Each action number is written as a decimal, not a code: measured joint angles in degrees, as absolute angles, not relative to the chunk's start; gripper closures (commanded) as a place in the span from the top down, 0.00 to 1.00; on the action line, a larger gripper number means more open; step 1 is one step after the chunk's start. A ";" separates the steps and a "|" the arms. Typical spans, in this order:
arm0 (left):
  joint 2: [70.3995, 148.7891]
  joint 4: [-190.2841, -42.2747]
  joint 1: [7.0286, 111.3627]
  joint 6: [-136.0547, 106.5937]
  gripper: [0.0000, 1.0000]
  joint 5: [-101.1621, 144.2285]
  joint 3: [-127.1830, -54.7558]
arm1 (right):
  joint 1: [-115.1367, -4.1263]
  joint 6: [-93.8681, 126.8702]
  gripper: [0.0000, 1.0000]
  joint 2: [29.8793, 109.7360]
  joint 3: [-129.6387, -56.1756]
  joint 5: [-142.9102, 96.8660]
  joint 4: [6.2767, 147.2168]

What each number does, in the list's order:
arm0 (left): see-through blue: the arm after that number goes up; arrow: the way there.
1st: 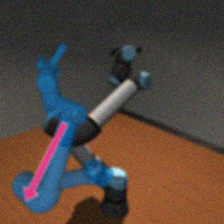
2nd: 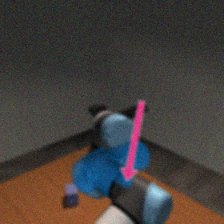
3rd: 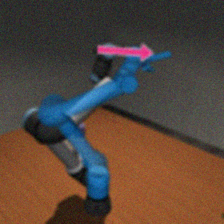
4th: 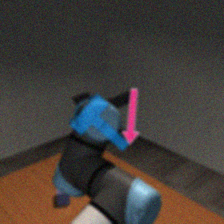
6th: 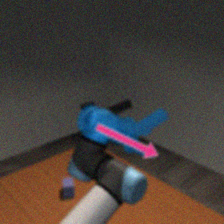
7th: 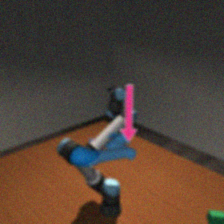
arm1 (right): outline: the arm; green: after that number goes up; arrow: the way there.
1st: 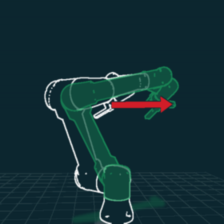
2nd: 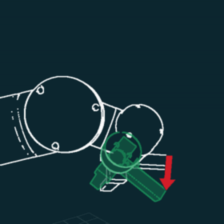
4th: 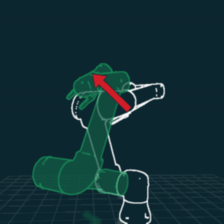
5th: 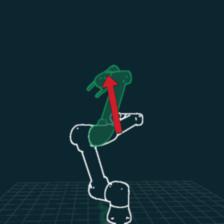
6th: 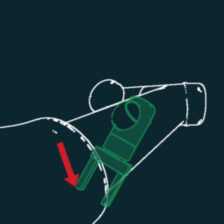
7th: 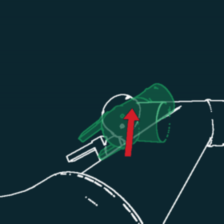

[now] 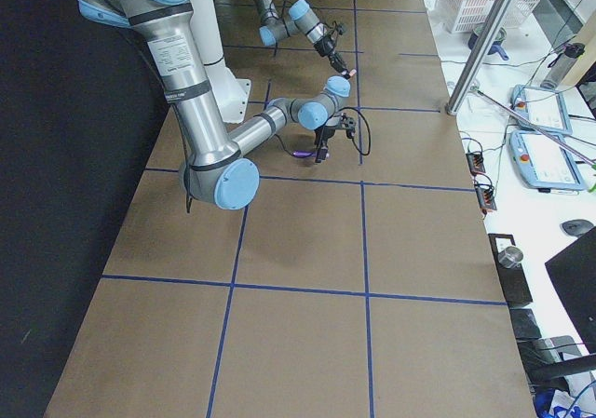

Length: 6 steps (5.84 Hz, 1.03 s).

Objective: Collect pens into pen holder
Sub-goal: 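Carry orange highlighter into cup with left while right grasps purple marker, then open the left gripper and withdraw it while the right gripper lifts the purple marker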

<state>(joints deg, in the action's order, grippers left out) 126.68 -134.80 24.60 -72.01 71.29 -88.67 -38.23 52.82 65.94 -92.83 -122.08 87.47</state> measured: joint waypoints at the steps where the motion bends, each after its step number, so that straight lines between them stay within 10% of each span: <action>1: 126.63 -134.88 24.28 -72.05 0.57 71.28 -88.82 | -38.23 52.82 1.00 65.93 -92.87 -122.08 87.46; 2: 126.63 -134.91 24.07 -72.07 1.00 71.31 -89.00 | -38.23 52.82 1.00 65.92 -92.88 -122.08 87.45; 5: 126.63 -134.56 24.01 -71.98 1.00 71.64 -90.58 | -38.15 52.93 0.99 65.82 -92.82 -122.08 87.45; 6: 126.54 -134.07 24.28 -71.74 1.00 71.91 -92.00 | -38.17 52.98 0.80 65.80 -92.77 -122.08 87.48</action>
